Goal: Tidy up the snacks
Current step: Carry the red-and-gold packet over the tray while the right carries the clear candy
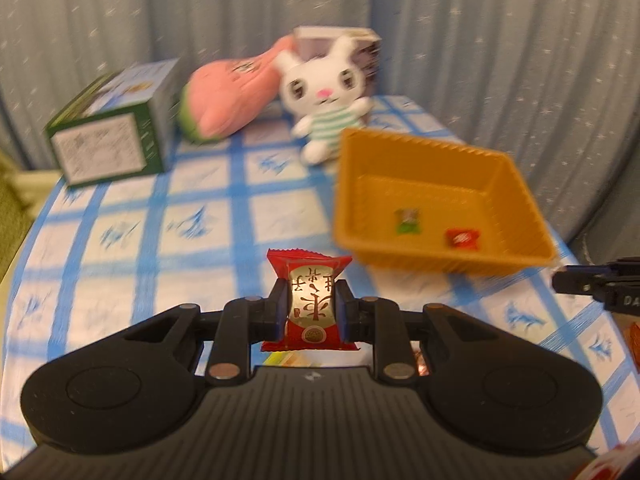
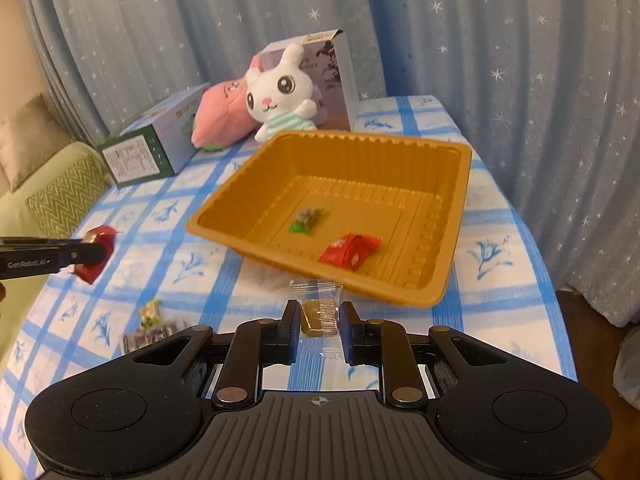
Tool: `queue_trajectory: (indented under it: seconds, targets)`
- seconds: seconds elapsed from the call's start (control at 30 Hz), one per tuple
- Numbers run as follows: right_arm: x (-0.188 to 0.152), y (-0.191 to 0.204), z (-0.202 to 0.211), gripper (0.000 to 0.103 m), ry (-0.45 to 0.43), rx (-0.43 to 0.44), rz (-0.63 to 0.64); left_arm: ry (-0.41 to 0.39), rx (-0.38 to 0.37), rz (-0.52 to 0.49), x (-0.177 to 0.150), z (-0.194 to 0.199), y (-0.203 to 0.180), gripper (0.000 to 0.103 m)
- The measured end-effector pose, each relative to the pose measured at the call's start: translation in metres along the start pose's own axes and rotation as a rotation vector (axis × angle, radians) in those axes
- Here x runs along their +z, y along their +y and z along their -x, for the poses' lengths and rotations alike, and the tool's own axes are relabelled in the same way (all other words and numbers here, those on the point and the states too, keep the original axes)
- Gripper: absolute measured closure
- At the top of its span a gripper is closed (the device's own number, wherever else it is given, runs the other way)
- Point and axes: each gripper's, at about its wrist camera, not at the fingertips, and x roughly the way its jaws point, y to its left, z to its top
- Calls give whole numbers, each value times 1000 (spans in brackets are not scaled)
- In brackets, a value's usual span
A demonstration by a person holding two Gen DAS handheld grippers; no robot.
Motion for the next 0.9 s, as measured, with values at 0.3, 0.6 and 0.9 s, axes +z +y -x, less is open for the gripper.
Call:
queue_trajectory:
  seconds: [0.3, 0.6, 0.9]
  targets:
    - [31, -17, -8, 82, -38, -5, -48, -36, -89, -85, 51, -34, -52, 81]
    - [66, -43, -32, 82, -68, -32, -100, -24, -159, -156, 89, -82, -101, 81]
    - [80, -69, -52, 82, -66, -63, -165, 41, -169, -203, 103, -137, -132, 81]
